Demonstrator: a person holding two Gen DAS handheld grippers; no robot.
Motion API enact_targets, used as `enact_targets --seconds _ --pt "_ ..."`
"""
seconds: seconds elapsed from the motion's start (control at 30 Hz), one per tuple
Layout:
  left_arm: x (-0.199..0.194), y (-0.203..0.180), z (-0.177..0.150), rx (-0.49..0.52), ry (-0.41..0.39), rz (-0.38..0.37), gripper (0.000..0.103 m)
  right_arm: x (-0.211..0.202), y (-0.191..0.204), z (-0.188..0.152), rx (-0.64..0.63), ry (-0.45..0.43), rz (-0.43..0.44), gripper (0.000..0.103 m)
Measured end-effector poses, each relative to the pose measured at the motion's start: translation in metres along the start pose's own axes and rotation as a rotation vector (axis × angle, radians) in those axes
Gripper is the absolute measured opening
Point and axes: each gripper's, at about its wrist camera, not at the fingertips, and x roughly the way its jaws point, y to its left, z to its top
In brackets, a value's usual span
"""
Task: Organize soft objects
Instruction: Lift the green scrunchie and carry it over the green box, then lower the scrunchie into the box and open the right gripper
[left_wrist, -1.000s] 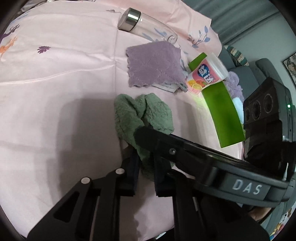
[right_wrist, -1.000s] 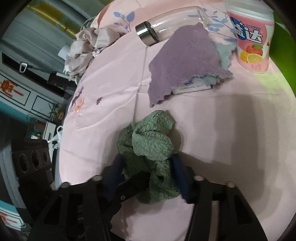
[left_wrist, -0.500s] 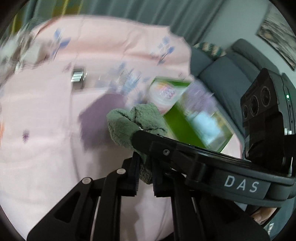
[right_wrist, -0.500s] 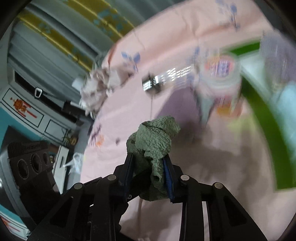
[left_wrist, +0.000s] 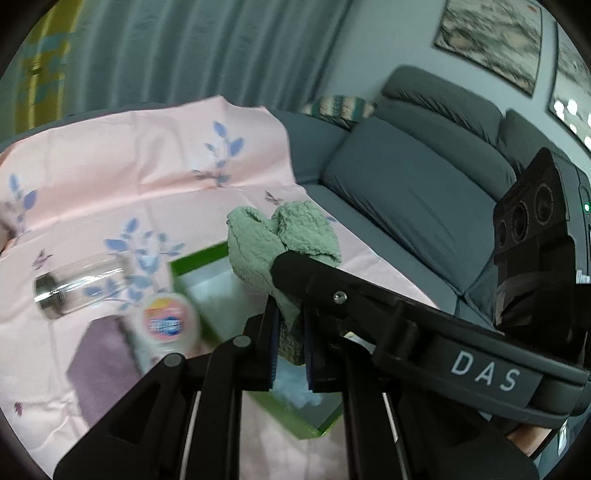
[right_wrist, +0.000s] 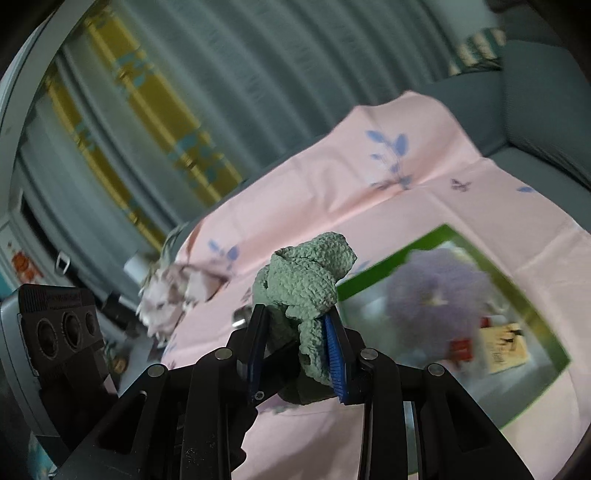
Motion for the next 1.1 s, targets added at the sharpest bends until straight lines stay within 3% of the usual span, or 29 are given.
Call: enact_targets --seconds 0.23,0.57,0.8,1.1 --pt "0.05 -0.022 -0.001 0.025 0.075 -0.056 0.007 0.0 -0.05 0.0 0.118 -0.011 -0.074 0.033" --pt "0.101 -0.027 -0.016 0.006 0.199 -0.05 0.008 0.013 -0.092 -0.01 0.221 0.067 -0.233 0.034" --pt "0.113 -0.026 -0.024 -0.007 0.236 -0.041 0.008 0.015 -0.105 -0.014 0.252 0.109 -0.298 0.034" --pt "0.106 -0.026 -0.025 -0.013 0.238 -0.039 0.017 0.009 -0.112 -0.014 0.279 0.132 -0.381 0.034"
